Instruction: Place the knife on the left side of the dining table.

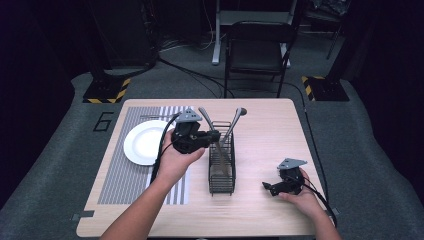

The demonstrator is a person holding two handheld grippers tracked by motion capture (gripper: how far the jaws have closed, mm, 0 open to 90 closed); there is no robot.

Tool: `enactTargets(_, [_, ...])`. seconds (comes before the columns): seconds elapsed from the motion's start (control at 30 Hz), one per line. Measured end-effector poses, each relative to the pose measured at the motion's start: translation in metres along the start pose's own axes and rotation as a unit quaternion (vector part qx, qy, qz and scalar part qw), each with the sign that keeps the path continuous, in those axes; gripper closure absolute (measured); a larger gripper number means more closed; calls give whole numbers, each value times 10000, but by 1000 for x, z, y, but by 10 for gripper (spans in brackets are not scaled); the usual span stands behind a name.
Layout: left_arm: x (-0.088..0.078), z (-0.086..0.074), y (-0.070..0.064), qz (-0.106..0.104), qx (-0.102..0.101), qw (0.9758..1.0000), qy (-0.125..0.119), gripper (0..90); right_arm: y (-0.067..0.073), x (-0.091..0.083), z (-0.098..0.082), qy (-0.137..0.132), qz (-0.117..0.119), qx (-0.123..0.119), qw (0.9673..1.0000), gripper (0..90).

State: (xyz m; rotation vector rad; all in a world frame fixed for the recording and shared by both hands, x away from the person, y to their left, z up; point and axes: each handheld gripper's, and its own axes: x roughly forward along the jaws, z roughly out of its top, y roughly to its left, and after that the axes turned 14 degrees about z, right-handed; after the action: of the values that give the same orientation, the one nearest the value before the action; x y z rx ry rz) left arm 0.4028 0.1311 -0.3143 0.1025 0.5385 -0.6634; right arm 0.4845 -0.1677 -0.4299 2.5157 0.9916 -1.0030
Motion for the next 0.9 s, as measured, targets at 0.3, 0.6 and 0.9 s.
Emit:
enactTargets(0.3, [-10,3,3,16,-92,9999,-100,834,0,0,0,6,3,-7,10000,0])
enactTargets(0.6, [-25,4,13,24,-238,9994,-259,834,0,0,0,5,5,-4,10000,0])
enactTargets(0.9, [-45,6,24,49,-460,9975,-527,834,0,0,0,6,2,-5,10000,0])
